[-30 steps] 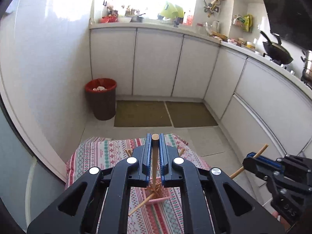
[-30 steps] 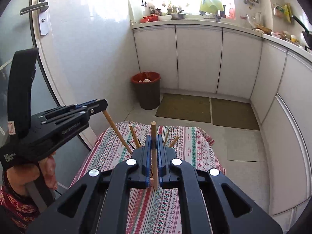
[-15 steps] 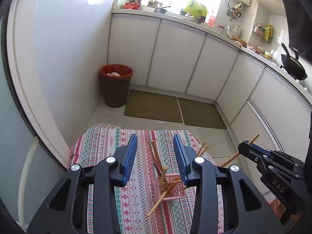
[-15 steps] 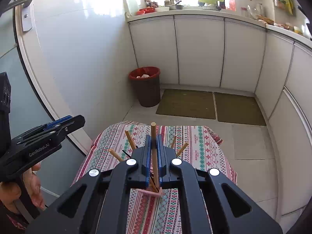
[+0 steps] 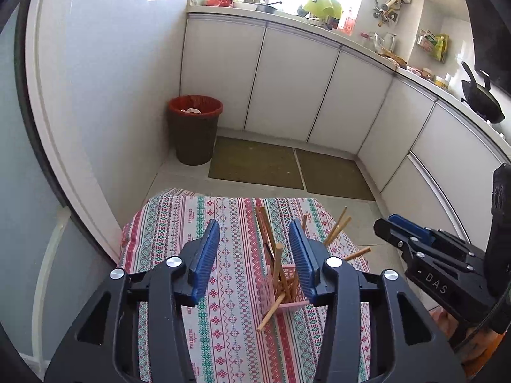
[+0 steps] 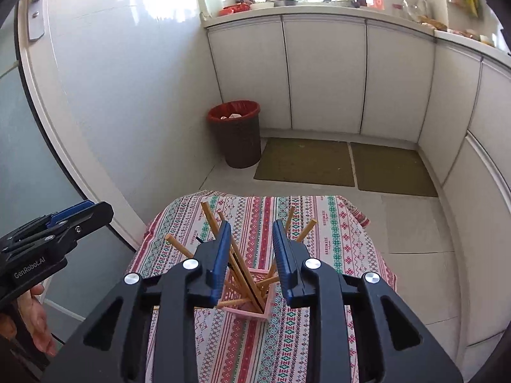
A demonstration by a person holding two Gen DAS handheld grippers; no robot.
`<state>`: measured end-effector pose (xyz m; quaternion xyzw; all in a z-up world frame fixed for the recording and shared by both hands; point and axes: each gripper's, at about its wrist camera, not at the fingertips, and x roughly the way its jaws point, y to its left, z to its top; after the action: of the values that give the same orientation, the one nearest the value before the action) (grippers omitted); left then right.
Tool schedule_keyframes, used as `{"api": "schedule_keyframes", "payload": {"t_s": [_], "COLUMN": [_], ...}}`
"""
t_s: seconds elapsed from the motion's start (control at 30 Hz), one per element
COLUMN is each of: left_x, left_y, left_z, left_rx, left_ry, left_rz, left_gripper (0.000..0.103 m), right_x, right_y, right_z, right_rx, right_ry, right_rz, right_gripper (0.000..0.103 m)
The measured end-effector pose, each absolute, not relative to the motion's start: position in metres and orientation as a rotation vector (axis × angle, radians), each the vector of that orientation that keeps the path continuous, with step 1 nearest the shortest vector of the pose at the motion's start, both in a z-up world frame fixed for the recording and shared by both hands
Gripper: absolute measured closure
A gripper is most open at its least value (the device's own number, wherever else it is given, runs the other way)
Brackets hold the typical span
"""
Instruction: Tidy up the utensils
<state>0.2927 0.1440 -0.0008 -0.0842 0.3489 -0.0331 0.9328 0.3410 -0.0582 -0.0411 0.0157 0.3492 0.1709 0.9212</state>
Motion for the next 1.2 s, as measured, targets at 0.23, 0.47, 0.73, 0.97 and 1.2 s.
{"api": "schedule_keyframes", "payload": {"t_s": [0.23,0.47,0.73,0.97,1.2], "left_x": [0.264,0.221,0.164,0.121,0.089], "left_y": [0.123,0.095,0.067,0.035,0.039], "left_z": [0.002,-0.002,-0.008,-0.018,-0.011], "left_rx": [-0.148,-0.114,-0.028,0.071,0.015], "left_ry": [0.697,0.651,0.586,0.606,0.577], "left_rz": [-0.073,-0.034,0.111,0.168,0.150], "left_gripper": [0.045,0.011,0.007,0.007,0.007], "right_x": [0.307,0.261,0.190,0.147,0.123], "right_y": [-0.081,-0.112,-0.139,-0.148,-0.154], "right_z": [-0.033,-0.040,-0.050,-0.057,-0.054], "right_rx": [0.031,0.080,0.107,0.115,0.096], "right_ry": [0.700,0.693,0.646,0.629,0.643], "right_rz": [0.297,0.231,0.059,-0.009,-0.047], "right_gripper": [0.060,0.033,0.011,0.007,0.007]}}
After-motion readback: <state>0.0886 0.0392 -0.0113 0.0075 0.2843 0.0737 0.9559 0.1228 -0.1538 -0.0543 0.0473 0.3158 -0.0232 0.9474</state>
